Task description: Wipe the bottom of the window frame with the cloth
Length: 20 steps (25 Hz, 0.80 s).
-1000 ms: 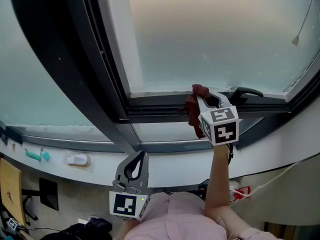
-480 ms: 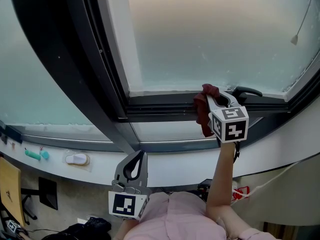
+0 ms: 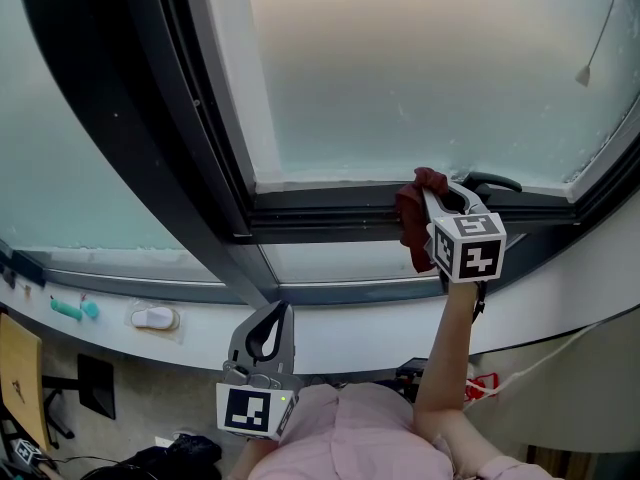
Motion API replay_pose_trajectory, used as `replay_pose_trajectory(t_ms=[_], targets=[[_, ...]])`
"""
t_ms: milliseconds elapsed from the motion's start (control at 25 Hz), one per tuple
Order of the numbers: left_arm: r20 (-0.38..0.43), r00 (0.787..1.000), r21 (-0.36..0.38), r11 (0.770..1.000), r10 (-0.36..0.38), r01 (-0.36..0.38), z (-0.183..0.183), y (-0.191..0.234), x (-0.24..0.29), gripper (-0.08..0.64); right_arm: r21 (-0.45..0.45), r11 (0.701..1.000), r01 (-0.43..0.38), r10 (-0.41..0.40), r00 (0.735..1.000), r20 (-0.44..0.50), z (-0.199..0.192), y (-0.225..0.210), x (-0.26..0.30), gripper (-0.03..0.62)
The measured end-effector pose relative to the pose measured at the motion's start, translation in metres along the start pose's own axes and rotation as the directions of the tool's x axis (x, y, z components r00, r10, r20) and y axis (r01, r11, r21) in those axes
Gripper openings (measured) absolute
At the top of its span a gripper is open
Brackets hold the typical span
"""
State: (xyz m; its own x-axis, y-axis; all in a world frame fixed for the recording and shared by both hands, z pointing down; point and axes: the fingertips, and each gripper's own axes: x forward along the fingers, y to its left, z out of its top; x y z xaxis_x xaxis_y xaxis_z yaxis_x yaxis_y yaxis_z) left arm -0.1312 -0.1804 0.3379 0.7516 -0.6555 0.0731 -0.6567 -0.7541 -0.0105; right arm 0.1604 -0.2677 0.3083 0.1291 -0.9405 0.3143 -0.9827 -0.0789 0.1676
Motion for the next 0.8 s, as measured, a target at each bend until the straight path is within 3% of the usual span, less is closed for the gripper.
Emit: replay_pose_trajectory(t_ms=[560, 800], targets=[[0.006, 1.0, -0.001, 1.0, 0.012, -0.012, 0.0008, -0.0052, -0.002, -0.005, -0.057, 0.998, 0.001, 0.002, 0.998, 0.055, 0.0003, -0.0023, -0.0034, 0.063], [0.007, 1.0, 0.001, 1.0, 0.015, -0.015, 0.0017, -0.0056, -0.0031, -0.005, -0.094, 0.995, 0.036, -0.029, 0.997, 0.074, 0.001, -0.0018, -0.0045, 0.063]])
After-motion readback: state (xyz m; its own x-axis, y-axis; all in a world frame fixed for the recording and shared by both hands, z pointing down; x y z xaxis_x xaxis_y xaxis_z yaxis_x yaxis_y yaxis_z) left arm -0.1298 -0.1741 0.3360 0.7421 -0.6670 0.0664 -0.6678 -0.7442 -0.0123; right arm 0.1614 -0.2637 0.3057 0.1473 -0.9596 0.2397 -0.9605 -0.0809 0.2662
